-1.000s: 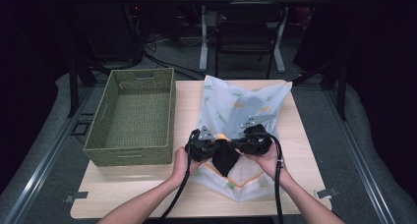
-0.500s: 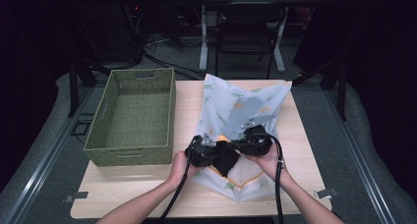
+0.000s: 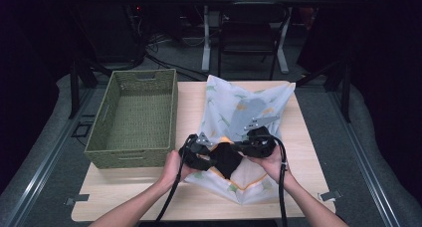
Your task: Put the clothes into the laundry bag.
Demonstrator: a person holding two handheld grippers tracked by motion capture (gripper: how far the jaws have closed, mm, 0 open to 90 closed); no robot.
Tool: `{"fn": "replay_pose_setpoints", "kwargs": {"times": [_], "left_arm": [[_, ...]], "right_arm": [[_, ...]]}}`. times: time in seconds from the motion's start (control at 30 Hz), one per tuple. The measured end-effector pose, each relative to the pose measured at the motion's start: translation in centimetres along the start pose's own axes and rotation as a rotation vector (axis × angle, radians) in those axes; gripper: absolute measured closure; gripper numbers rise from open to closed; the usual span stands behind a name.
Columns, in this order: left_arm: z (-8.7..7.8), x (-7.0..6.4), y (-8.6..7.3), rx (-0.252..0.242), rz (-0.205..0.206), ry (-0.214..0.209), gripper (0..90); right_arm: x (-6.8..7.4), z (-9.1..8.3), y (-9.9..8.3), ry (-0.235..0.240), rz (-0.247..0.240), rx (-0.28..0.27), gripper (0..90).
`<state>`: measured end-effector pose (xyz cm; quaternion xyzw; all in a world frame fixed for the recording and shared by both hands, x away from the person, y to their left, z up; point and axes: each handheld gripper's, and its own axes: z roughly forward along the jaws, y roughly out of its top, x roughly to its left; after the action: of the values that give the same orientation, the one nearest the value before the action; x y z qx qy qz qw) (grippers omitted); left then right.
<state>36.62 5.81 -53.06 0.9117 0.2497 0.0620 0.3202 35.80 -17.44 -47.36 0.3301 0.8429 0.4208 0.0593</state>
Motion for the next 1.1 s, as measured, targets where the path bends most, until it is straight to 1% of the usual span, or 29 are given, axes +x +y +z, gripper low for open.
{"fn": "replay_pose_setpoints", "kwargs": {"times": [0.03, 0.07, 0.1, 0.17, 0.2, 0.23, 0.27, 0.3, 0.33, 0.37, 0.4, 0.47, 0.5, 0.53, 0.57, 0.63, 0.67, 0.7, 0.73, 0.83, 0.87, 0.9, 0.93, 0.97, 1.0, 1.03, 1.07, 1.1], "left_arm": [[0.1, -0.4, -0.1, -0.004, 0.001, 0.004, 47.8], [0.4, -0.7, -0.1, -0.007, 0.006, -0.003, 47.1], [0.8, -1.0, -0.2, -0.009, 0.007, 0.003, 47.1], [2.0, -1.6, -0.1, 0.002, 0.002, -0.015, 46.9], [2.5, -1.9, -0.1, -0.001, 0.004, -0.010, 46.8], [3.0, -2.2, 0.0, 0.011, 0.017, -0.013, 46.7], [3.3, -2.4, 0.1, 0.013, 0.020, -0.001, 46.3], [3.8, -2.7, 0.1, -0.002, 0.007, 0.004, 46.4], [4.2, -2.7, 0.1, 0.004, 0.018, 0.005, 48.0], [4.6, -2.8, 0.1, 0.005, 0.016, 0.023, 49.6], [5.0, -2.9, 0.0, 0.003, 0.013, 0.030, 53.7], [5.2, -2.8, -0.2, -0.027, 0.000, 0.051, 61.5], [5.3, -2.7, -0.2, -0.031, 0.004, 0.066, 69.1], [5.3, -2.6, -0.3, -0.039, 0.003, 0.069, 77.3], [5.3, -2.5, -0.3, -0.049, -0.010, 0.070, 82.4], [5.3, -2.4, -0.3, -0.079, -0.015, 0.103, 85.3], [5.3, -2.2, -0.2, -0.086, -0.019, 0.111, 85.9], [5.2, -2.0, 0.0, -0.099, -0.031, 0.118, 86.0], [5.0, -1.8, 0.2, -0.121, -0.043, 0.136, 86.0], [4.8, -1.2, 0.7, -0.150, -0.065, 0.159, 86.0], [5.1, -0.9, 0.7, -0.142, -0.079, 0.156, 85.7], [5.2, -0.7, 0.6, -0.132, -0.090, 0.140, 84.8], [5.3, -0.6, 0.4, -0.118, -0.087, 0.136, 84.1], [5.3, -0.6, 0.3, -0.109, -0.074, 0.137, 83.0], [5.1, -0.6, 0.3, -0.109, -0.074, 0.130, 80.3], [4.8, -0.6, 0.2, -0.102, -0.069, 0.126, 75.7], [4.4, -0.7, 0.2, -0.102, -0.059, 0.126, 73.4], [4.0, -0.8, 0.2, -0.096, -0.049, 0.121, 69.3]], "right_arm": [[0.0, 0.0, 0.0, 0.000, -0.001, -0.001, 88.4], [0.0, 0.1, 0.0, 0.001, -0.002, 0.000, 88.4], [0.1, 0.1, 0.0, 0.000, -0.002, 0.002, 88.5], [0.1, 0.2, 0.1, -0.001, 0.000, 0.003, 88.5], [0.1, 0.1, 0.0, -0.002, 0.001, 0.004, 88.5], [0.1, 0.1, 0.0, 0.000, 0.002, 0.003, 88.5], [0.1, 0.1, 0.0, 0.003, 0.004, 0.003, 88.5], [0.1, 0.2, 0.0, 0.003, 0.008, 0.004, 88.5], [0.1, 0.2, -0.1, 0.006, 0.009, 0.006, 88.5], [0.1, 0.3, -0.1, 0.009, 0.011, 0.009, 88.5], [0.1, 0.4, -0.2, 0.010, 0.014, 0.012, 88.5], [0.1, 0.6, -0.3, 0.017, 0.017, 0.018, 88.5], [0.1, 0.6, -0.3, 0.020, 0.020, 0.019, 88.5], [0.1, 0.7, -0.3, 0.021, 0.022, 0.018, 88.5], [0.2, 0.7, -0.3, 0.025, 0.026, 0.018, 88.6], [0.2, 0.6, -0.2, 0.033, 0.029, 0.014, 88.6], [0.3, 0.6, -0.2, 0.039, 0.035, 0.012, 88.7], [0.3, 0.5, -0.1, 0.046, 0.036, 0.006, 88.6], [0.4, 0.3, 0.0, 0.048, 0.036, -0.001, 88.7], [0.4, -0.2, 0.2, 0.068, 0.049, -0.027, 88.6], [0.3, -0.4, 0.2, 0.064, 0.050, -0.028, 88.7], [0.3, -0.3, 0.1, 0.057, 0.049, -0.019, 88.7], [0.2, -0.2, 0.0, 0.058, 0.054, -0.011, 88.6], [0.2, 0.0, -0.1, 0.047, 0.051, 0.007, 88.6], [0.1, 0.3, -0.3, 0.036, 0.039, 0.019, 88.6], [0.0, 0.4, -0.4, 0.036, 0.046, 0.028, 88.6], [0.0, 0.4, -0.4, 0.034, 0.044, 0.035, 88.6], [0.0, 0.4, -0.4, 0.028, 0.038, 0.033, 88.6]]}}
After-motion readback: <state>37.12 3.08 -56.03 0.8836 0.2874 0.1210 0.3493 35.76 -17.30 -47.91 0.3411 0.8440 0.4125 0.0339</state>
